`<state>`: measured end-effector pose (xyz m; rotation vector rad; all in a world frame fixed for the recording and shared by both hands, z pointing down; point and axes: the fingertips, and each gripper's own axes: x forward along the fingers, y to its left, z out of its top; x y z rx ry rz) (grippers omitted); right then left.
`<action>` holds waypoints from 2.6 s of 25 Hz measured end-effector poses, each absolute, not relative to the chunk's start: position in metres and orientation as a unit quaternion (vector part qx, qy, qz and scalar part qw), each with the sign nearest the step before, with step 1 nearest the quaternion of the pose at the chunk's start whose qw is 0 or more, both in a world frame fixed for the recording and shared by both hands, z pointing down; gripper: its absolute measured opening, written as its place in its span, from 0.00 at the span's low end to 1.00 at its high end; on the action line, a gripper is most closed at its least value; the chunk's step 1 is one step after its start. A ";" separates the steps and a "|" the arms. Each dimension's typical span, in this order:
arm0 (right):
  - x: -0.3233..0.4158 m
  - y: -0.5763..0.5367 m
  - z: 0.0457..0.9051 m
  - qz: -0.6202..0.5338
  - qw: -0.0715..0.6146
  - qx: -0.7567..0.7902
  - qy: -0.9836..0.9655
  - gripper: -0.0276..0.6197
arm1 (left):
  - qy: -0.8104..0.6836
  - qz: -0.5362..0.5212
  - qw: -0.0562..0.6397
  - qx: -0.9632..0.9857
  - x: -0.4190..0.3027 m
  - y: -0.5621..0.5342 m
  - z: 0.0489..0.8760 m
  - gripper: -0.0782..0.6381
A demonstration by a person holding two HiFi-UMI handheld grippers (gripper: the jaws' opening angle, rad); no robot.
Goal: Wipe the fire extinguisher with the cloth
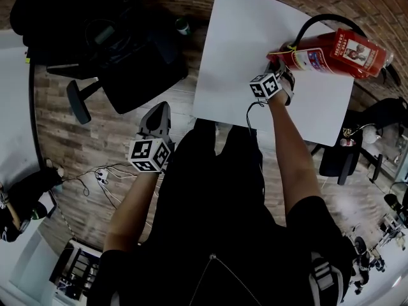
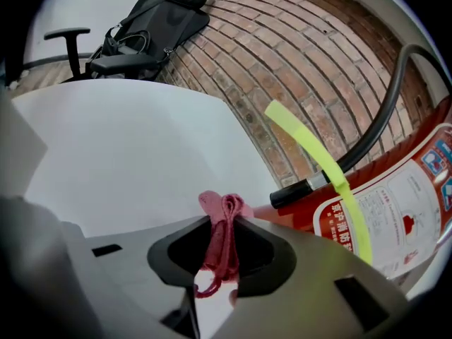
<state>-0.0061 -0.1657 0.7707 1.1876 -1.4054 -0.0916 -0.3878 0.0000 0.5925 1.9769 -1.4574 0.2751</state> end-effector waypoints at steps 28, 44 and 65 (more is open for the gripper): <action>-0.048 -0.107 0.544 0.014 0.348 0.564 -0.749 0.20 | -0.477 0.018 0.280 0.833 -0.293 -0.051 0.490 0.15; 0.015 -0.039 0.350 0.085 0.112 0.624 -0.769 0.20 | -0.344 -0.044 0.176 0.921 -0.160 -0.065 0.352 0.15; 0.150 -0.012 0.280 0.102 0.032 0.594 -0.797 0.20 | -0.319 -0.056 0.131 0.937 -0.002 -0.049 0.280 0.15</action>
